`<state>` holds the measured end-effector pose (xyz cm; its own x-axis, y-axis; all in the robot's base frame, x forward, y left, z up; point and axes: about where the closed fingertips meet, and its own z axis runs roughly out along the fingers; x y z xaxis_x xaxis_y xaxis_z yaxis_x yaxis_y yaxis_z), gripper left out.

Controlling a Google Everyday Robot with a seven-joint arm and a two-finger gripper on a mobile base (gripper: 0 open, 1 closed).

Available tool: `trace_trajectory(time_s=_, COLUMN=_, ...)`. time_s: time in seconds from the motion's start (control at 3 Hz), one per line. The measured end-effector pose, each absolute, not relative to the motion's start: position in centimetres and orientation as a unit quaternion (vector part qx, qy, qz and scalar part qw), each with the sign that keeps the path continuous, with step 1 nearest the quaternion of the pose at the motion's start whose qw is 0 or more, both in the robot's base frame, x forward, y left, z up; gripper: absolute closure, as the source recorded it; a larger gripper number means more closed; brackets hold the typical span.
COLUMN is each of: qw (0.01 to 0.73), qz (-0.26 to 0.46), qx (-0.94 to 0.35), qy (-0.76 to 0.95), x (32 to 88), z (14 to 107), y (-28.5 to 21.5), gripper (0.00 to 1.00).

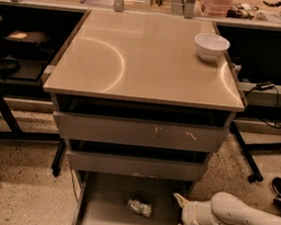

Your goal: Pick 7up can from bottom drawer and place on counter

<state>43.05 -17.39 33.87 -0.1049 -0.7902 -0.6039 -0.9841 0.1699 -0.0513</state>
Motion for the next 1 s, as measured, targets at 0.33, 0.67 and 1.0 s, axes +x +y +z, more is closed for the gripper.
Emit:
trace_trajectory(time_s=0.33, qw=0.294, qz=0.208, qx=-0.604, qy=0.711, x=45.9, z=29.0, y=-16.3, gripper=0.0)
trace_trajectory(time_s=0.67, qw=0.308, qz=0.2, qx=-0.588, qy=0.721, x=48.1, z=27.0, y=-17.2, gripper=0.0)
trace_trajectory(time_s=1.0, qw=0.308, qz=0.2, qx=-0.588, qy=0.721, x=48.1, z=27.0, y=-17.2, gripper=0.0)
